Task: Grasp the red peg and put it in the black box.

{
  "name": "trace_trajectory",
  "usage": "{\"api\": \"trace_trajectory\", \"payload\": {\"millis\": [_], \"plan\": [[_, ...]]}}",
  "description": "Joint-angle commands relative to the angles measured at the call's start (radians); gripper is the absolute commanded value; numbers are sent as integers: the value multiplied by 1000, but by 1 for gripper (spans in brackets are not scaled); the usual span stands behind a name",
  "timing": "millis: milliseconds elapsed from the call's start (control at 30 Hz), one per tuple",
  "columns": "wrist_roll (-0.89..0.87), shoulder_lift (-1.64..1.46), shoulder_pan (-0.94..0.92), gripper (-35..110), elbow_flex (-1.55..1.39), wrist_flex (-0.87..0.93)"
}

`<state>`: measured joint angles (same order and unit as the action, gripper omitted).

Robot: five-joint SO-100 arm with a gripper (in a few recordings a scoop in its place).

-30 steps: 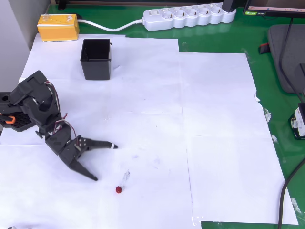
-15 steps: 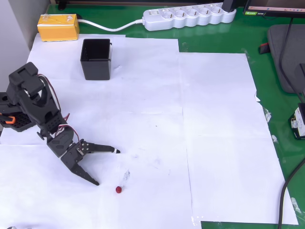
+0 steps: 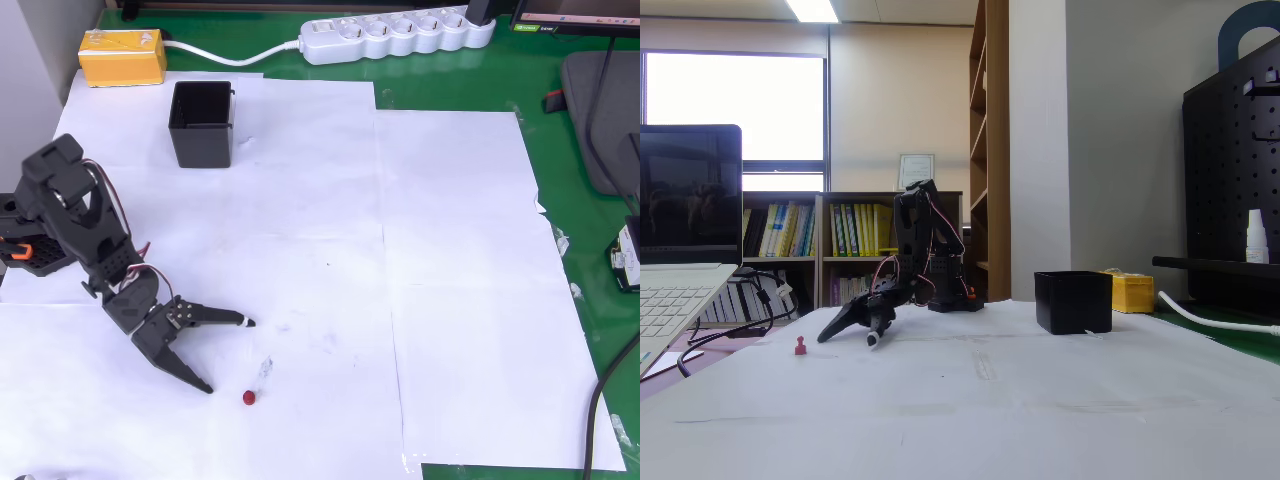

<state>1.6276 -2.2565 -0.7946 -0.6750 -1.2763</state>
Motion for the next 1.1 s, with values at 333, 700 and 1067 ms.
{"api": "trace_trajectory", "payload": {"millis": [333, 700, 1067], "plan": [[46, 91, -5, 46, -43, 163], [28, -9, -9, 46, -229, 183], [18, -57, -5, 46, -313, 193]]}}
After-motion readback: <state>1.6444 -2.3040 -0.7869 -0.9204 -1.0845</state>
